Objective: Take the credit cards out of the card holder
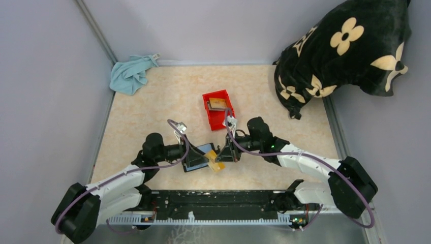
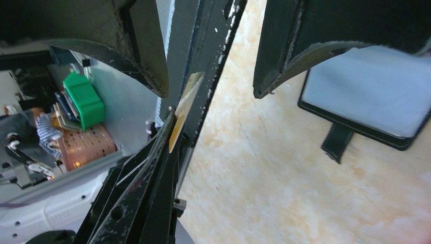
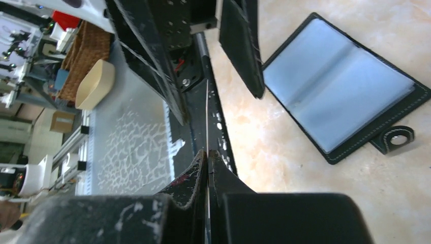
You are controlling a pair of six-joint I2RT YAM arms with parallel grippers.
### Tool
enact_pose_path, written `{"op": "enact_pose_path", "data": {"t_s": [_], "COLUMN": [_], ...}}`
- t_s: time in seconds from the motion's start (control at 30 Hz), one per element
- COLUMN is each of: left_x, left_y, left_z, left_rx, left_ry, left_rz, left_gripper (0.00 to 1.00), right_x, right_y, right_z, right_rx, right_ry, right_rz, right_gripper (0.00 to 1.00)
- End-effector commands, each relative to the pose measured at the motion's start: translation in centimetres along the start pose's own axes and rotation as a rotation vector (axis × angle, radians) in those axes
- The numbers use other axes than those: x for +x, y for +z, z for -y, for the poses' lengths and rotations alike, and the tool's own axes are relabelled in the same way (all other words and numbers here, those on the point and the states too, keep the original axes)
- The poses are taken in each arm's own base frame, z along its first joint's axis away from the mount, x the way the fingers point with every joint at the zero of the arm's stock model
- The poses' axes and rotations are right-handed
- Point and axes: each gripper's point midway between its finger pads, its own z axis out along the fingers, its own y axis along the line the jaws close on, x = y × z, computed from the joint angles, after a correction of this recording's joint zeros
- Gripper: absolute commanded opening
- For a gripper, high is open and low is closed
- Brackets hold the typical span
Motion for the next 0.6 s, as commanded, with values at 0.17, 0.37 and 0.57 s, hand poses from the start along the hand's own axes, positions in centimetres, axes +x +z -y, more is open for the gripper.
{"op": "enact_pose_path", "data": {"t_s": [0.17, 0.37, 0.57], "left_x": [-0.2, -0.7, -0.3], "left_y": [1.1, 1.2, 1.1], "left_z": [2.5, 3.0, 3.5], "left_rx": [0.122, 0.128, 0.148], "left_ry": [0.095, 0.114, 0.109], "left_rz": [-0.040, -0.034, -0.053], "left_gripper": [0.70, 0.56, 0.40], "right_x": [0.8, 1.4, 1.1], "right_y": [-0.7, -0.6, -0.3], "right_z": [-2.2, -1.6, -1.5], "right_rx": [-0.099, -0.081, -0.090], "right_ry": [-0.035, -0.016, -0.005], "right_rz": [-0.041, -0.058, -0.038], "right_gripper": [0.00, 0.00, 0.00]}}
